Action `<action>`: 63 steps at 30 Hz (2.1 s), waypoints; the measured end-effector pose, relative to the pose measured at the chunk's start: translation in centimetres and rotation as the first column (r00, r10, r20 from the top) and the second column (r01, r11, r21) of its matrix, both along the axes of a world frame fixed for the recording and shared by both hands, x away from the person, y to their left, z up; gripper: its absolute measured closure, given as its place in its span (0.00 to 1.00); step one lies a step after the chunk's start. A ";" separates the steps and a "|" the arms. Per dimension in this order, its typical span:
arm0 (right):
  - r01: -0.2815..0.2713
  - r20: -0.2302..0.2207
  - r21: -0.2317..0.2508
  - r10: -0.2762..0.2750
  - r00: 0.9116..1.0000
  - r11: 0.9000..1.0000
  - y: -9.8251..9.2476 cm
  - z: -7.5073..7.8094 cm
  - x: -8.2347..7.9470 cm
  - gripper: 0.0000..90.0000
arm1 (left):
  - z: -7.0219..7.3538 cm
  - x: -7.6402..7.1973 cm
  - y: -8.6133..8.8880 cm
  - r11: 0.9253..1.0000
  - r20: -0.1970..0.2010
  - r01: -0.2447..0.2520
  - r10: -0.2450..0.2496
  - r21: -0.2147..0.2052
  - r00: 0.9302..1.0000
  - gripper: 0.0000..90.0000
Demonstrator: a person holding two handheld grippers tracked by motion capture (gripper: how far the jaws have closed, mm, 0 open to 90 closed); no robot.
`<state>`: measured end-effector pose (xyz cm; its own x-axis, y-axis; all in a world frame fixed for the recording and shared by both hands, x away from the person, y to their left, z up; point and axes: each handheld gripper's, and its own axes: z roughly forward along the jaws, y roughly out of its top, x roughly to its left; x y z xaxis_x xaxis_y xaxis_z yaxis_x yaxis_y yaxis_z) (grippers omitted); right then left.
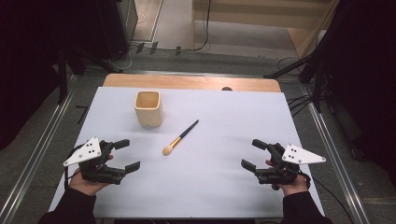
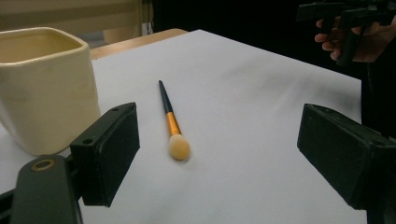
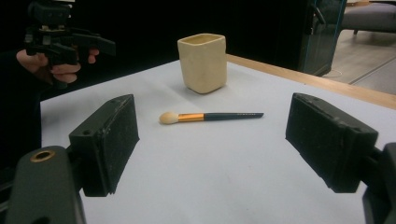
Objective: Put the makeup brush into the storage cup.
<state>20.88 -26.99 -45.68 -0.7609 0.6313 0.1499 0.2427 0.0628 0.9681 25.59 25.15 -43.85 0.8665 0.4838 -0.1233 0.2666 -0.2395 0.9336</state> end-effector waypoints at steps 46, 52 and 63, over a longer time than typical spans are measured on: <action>-0.002 0.013 -0.015 0.003 1.000 1.000 0.1 0.0 -0.2 0.21 | -0.2 0.1 0.1 1.000 -0.015 -0.018 0.018 -0.005 1.000 0.15; -0.004 0.011 -0.017 0.004 1.000 1.000 0.1 -0.1 -0.1 0.21 | -0.1 0.1 0.1 1.000 -0.012 -0.017 0.017 -0.004 1.000 0.16; 0.002 0.012 -0.015 -0.002 1.000 1.000 0.0 -0.1 -0.1 0.21 | -0.1 0.3 -0.2 1.000 -0.010 -0.009 0.009 0.003 1.000 0.16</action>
